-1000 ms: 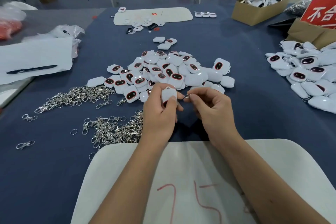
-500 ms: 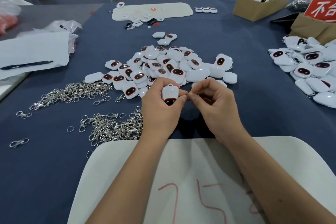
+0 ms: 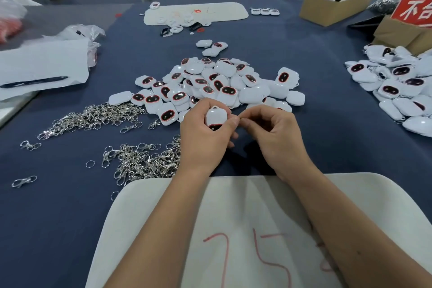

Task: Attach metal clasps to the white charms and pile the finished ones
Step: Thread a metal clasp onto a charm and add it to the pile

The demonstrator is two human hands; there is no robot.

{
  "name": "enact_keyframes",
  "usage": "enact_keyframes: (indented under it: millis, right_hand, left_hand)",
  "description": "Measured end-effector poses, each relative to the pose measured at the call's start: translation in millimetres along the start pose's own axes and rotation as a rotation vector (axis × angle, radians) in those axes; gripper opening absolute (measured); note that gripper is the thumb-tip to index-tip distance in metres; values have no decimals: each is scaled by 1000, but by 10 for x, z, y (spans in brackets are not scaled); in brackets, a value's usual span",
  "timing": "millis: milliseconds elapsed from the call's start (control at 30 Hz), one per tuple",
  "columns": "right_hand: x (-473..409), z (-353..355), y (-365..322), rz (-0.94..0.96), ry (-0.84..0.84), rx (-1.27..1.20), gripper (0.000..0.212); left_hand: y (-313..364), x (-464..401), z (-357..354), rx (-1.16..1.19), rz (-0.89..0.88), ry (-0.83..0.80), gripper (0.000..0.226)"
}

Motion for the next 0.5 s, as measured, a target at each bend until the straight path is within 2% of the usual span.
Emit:
enact_keyframes:
  millis: [267,500]
  right_hand:
    - [-13,1,46,-44,-88,-161,18]
    - [-19,25,80,-51,-81,-224,14]
  left_hand:
    - [-94,-14,-45,122,45,-68,17]
    - [-131,4,-72,187,68,-84,17]
Point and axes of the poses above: each hand's wrist, its own x-axis away from the middle knuckle, its own z-axis out of the back of the hand, y = z × x, the point moved 10 cm from there along -x, towards the middle knuckle, and after that the axes turned 7 degrees about -z, right-handed, at the moved point
